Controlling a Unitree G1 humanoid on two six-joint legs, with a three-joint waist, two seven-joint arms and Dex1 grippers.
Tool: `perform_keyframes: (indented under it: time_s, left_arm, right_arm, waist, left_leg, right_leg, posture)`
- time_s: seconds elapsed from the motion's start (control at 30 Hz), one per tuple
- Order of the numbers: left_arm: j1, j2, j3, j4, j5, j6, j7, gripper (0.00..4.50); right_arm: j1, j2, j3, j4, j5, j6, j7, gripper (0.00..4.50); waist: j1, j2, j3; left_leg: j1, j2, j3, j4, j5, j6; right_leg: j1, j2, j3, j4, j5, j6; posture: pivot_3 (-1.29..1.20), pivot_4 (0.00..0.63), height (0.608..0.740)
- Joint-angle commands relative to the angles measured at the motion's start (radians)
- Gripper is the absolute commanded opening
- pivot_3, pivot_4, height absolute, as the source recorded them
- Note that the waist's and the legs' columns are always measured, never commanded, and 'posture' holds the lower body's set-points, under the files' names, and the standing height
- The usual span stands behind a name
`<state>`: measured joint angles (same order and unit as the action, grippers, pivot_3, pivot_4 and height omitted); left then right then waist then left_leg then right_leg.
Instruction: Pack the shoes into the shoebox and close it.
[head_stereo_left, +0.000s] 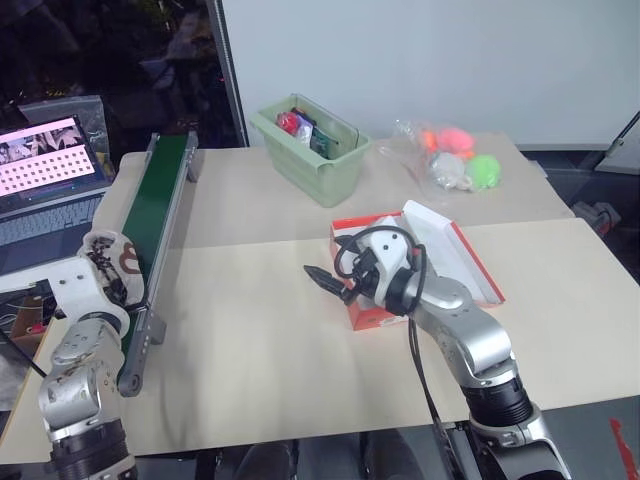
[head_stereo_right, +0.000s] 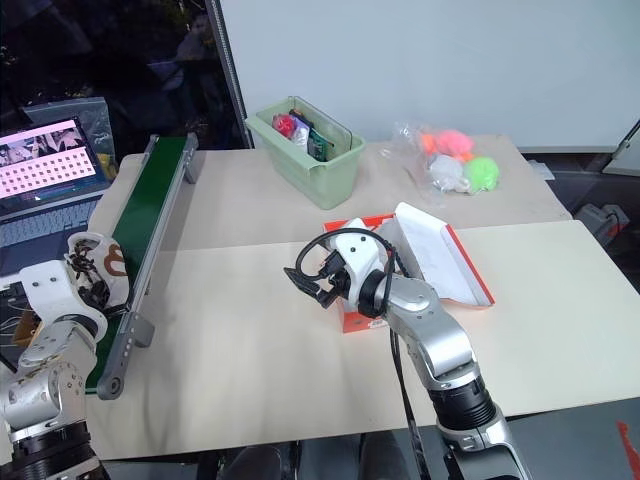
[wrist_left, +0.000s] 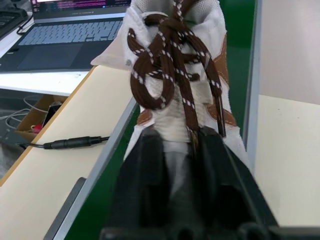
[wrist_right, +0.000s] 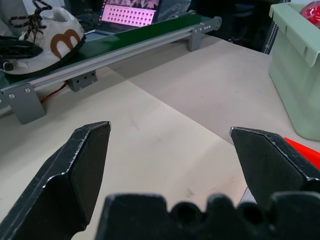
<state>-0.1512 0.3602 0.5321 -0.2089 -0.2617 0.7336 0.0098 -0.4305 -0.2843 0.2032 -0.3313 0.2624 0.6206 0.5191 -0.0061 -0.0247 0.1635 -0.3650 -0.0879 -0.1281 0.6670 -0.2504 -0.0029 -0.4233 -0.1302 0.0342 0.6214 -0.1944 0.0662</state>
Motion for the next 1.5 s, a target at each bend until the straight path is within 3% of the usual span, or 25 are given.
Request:
perform_keyframes:
  time_s: [0.03, 0.17, 0.3, 0.43, 0.57, 0.7, 0.87, 1.07, 1.3, 1.5]
  left_arm:
    - [-0.013, -0.002, -0.030, 0.003, -0.004, 0.020, -0.007, 0.94]
    - [-0.030, 0.026, -0.095, -0.057, 0.077, -0.092, 0.000, 0.94]
    - [-0.070, 0.053, -0.182, -0.153, 0.149, -0.196, -0.006, 0.94]
    - [-0.116, 0.050, -0.311, -0.221, 0.166, -0.193, -0.056, 0.94]
    - [-0.153, -0.017, -0.382, -0.281, 0.096, -0.142, -0.091, 0.94]
    - [-0.165, -0.086, -0.433, -0.324, -0.002, -0.068, -0.150, 0.94]
    - [-0.156, -0.135, -0.491, -0.393, -0.117, 0.014, -0.214, 0.94]
    - [-0.136, -0.142, -0.490, -0.458, -0.304, 0.144, -0.294, 0.94]
    - [-0.173, -0.092, -0.478, -0.423, -0.331, 0.171, -0.301, 0.94]
    - [-0.182, -0.083, -0.493, -0.402, -0.313, 0.155, -0.294, 0.87]
  right_arm:
    - [-0.033, 0.005, -0.021, -0.040, 0.018, 0.005, -0.002, 4.50]
    - [-0.043, 0.020, -0.043, -0.026, 0.043, 0.052, -0.014, 4.50]
    - [-0.089, 0.105, -0.158, 0.022, 0.174, 0.262, -0.075, 4.50]
    - [-0.167, 0.222, -0.340, 0.093, 0.370, 0.517, -0.150, 4.50]
    - [-0.232, 0.287, -0.454, 0.154, 0.468, 0.671, -0.217, 4.50]
    - [-0.287, 0.332, -0.544, 0.204, 0.523, 0.719, -0.275, 4.50]
    - [-0.315, 0.356, -0.590, 0.241, 0.549, 0.720, -0.323, 4.50]
    - [-0.332, 0.373, -0.638, 0.277, 0.579, 0.701, -0.374, 4.50]
    - [-0.352, 0.385, -0.667, 0.299, 0.620, 0.669, -0.435, 4.50]
    - [-0.363, 0.392, -0.667, 0.295, 0.664, 0.649, -0.473, 2.61]
  waist:
    - [0.001, 0.000, 0.000]
    - [0.006, 0.000, 0.000]
    - [0.008, -0.003, 0.002]
    - [0.002, -0.003, 0.002]
    - [-0.008, -0.003, 0.002]
    - [-0.017, -0.003, 0.002]
    - [-0.026, -0.003, 0.002]
    - [-0.042, -0.003, 0.002]
    - [-0.038, -0.003, 0.002]
    - [-0.040, -0.003, 0.002]
  left_leg:
    - [0.000, 0.000, 0.000, 0.000, 0.000, 0.000]
    - [0.000, 0.000, 0.000, 0.000, 0.000, 0.000]
    - [-0.003, 0.000, 0.000, 0.000, 0.000, 0.000]
    - [-0.005, 0.001, -0.001, -0.001, -0.001, 0.001]
    - [-0.006, 0.001, -0.001, -0.007, -0.001, 0.001]
    - [-0.017, 0.001, 0.000, -0.006, 0.000, 0.000]
    - [-0.018, 0.001, 0.000, -0.006, 0.000, -0.001]
    - [-0.017, 0.001, 0.001, -0.006, 0.000, -0.001]
    - [-0.014, 0.001, 0.002, -0.006, 0.000, -0.001]
    - [-0.015, 0.001, 0.002, -0.006, 0.000, 0.000]
  right_leg:
    - [0.000, 0.000, 0.000, 0.000, 0.000, 0.000]
    - [0.000, 0.000, 0.000, 0.000, 0.000, 0.000]
    - [-0.002, 0.000, -0.001, -0.002, 0.000, -0.001]
    - [-0.003, 0.000, -0.001, -0.006, 0.002, -0.003]
    - [-0.006, 0.000, 0.000, -0.009, 0.002, -0.003]
    - [-0.018, 0.001, 0.001, -0.005, 0.002, -0.003]
    - [-0.020, 0.001, 0.002, 0.002, 0.002, -0.003]
    - [-0.019, 0.001, 0.002, 0.003, 0.002, -0.003]
    - [-0.018, 0.002, 0.004, 0.002, 0.002, -0.003]
    - [-0.018, 0.002, 0.004, 0.003, 0.002, -0.003]
  posture:
    - [0.00, 0.150, 0.740]
    - [0.00, 0.150, 0.740]
    - [0.00, 0.150, 0.740]
    - [0.00, 0.150, 0.740]
    - [0.00, 0.150, 0.740]
    - [0.00, 0.150, 0.740]
    - [0.00, 0.150, 0.740]
    - [0.00, 0.150, 0.740]
    - [0.00, 0.150, 0.740]
    - [0.00, 0.150, 0.740]
